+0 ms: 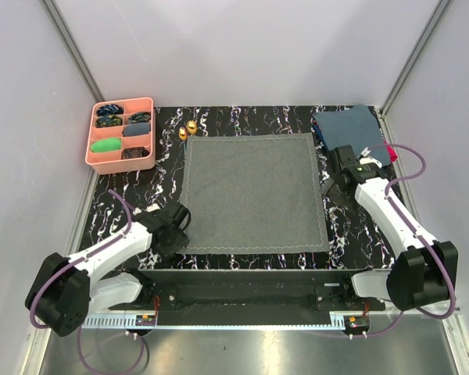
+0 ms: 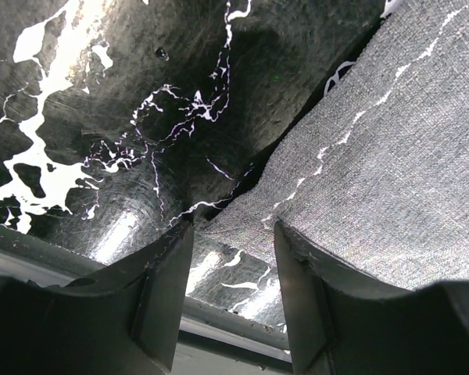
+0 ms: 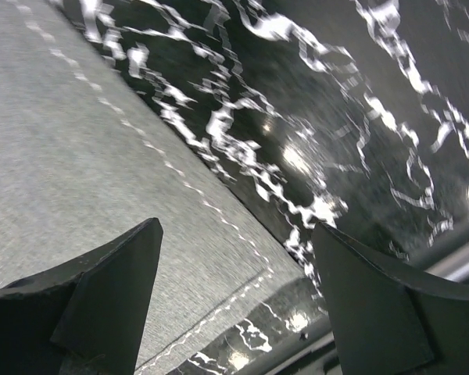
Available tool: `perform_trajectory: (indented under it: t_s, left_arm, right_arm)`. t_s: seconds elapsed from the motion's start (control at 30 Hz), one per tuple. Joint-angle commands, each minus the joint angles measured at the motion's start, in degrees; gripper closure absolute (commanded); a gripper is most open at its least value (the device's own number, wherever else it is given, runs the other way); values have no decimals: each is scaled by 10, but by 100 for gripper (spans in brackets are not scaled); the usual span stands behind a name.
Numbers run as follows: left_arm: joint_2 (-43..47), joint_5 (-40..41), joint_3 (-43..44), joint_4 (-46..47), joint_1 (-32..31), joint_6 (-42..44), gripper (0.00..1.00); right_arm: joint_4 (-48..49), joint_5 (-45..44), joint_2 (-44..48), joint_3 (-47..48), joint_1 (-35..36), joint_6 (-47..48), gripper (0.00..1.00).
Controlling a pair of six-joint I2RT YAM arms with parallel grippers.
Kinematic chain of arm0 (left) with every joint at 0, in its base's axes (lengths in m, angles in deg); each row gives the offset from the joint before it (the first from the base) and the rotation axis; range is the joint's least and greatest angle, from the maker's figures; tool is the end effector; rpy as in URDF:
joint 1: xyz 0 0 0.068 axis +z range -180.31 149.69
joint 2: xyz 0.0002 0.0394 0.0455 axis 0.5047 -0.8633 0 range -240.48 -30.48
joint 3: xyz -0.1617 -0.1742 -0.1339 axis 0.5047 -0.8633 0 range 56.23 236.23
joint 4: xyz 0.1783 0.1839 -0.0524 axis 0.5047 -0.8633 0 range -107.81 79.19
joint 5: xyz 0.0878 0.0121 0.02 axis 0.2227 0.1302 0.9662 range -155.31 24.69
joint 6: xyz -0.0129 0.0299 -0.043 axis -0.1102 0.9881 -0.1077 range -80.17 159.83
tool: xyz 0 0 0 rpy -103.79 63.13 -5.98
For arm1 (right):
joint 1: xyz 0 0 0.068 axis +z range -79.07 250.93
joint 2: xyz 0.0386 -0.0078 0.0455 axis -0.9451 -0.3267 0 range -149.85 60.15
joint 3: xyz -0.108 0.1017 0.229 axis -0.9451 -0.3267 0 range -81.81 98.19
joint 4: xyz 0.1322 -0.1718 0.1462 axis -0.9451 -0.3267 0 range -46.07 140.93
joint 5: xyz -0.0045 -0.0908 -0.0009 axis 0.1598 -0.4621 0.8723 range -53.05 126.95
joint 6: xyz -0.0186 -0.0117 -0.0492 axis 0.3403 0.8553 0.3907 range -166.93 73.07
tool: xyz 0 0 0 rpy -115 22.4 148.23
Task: Fold the napkin into a case and place the utensils inside
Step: Flatten out the crumpled napkin at the center of the board.
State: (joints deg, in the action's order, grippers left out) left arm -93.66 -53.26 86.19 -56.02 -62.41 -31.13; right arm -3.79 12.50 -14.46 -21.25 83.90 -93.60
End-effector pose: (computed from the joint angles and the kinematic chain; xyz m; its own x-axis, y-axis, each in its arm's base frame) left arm 0.1399 -0.0790 0.1585 -0.7284 -0.6344 -0.2588 -0.6267 0.7696 -0.1227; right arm 0.2378 0.0396 0.2676 -0.6657 0.5262 -0.5291 0.6208 0.7840 -0.0012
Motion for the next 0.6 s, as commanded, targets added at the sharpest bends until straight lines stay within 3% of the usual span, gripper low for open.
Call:
perform_trajectory:
  t_s: [0.0,0.27,0.5,0.57]
  left_arm:
    - [-12,21,-2,-17,-3,-30,49]
    - [-38,29,14,-15,-3,-45,58]
    - [-32,45,28,-22,-3,-30,89]
    - [-20,52,30,-21,-3,-22,96]
  right_arm:
    - [-54,-3,26,-25,-17,-85,12]
    - [-77,55,35,-97,-38,-160,9]
    - [-79,57,45,-126,-40,-165,7]
    - [-74,68,42,-136,-39,-163,11]
